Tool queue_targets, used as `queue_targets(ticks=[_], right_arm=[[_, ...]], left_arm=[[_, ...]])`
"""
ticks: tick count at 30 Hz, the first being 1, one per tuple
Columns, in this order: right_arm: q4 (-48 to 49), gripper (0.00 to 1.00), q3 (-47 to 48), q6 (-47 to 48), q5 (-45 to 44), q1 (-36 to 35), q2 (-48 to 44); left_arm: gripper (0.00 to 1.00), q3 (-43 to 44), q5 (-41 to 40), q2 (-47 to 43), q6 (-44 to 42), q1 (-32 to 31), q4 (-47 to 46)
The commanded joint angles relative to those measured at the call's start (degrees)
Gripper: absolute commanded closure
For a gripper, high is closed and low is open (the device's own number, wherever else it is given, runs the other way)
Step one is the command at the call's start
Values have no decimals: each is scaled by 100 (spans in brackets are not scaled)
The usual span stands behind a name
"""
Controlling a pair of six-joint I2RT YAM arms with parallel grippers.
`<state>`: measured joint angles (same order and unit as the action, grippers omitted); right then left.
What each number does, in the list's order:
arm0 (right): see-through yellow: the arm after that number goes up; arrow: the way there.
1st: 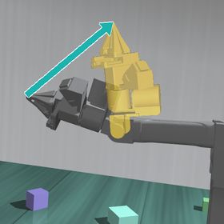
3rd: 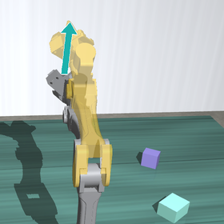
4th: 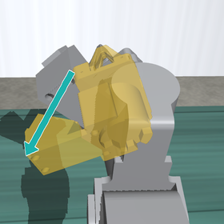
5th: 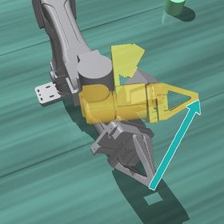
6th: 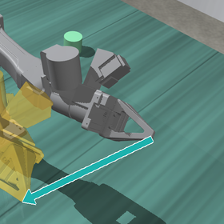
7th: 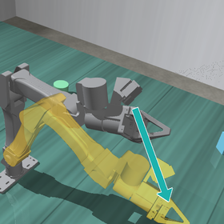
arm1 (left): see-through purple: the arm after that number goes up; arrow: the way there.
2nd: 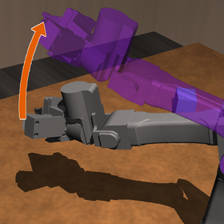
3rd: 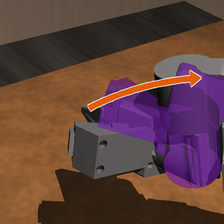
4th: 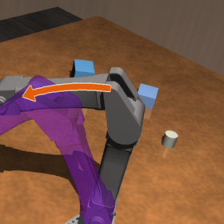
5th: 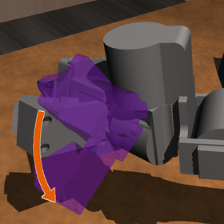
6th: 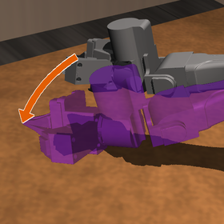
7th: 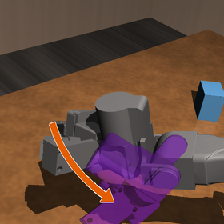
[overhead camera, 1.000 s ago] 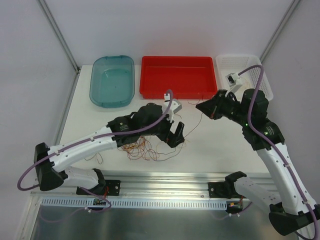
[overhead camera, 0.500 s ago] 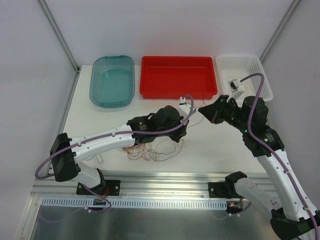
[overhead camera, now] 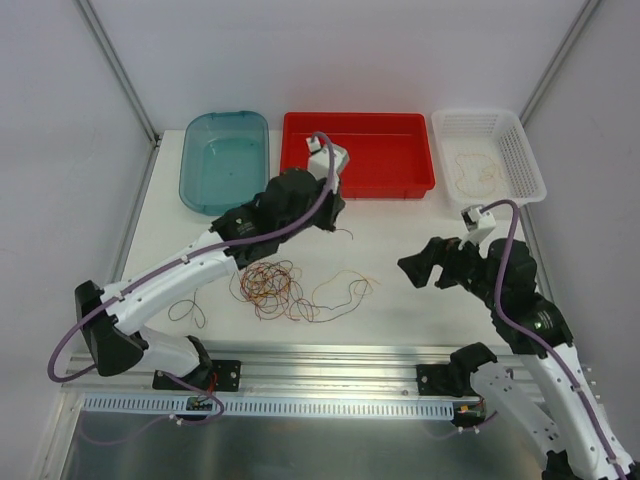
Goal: Untangle the cables
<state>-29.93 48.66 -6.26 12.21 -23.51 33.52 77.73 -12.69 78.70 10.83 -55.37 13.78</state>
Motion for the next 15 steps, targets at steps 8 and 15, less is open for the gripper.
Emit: queue_targets(ticks=[8, 15], right_arm=[[-1050, 3, -1112, 451, 413, -22, -1497], [-848, 3, -1518, 266, 1063, -22, -1612]], left_arm=[[100, 1542, 90, -197, -739, 1423, -42], [100, 2552, 161, 49, -951, 2152, 107]])
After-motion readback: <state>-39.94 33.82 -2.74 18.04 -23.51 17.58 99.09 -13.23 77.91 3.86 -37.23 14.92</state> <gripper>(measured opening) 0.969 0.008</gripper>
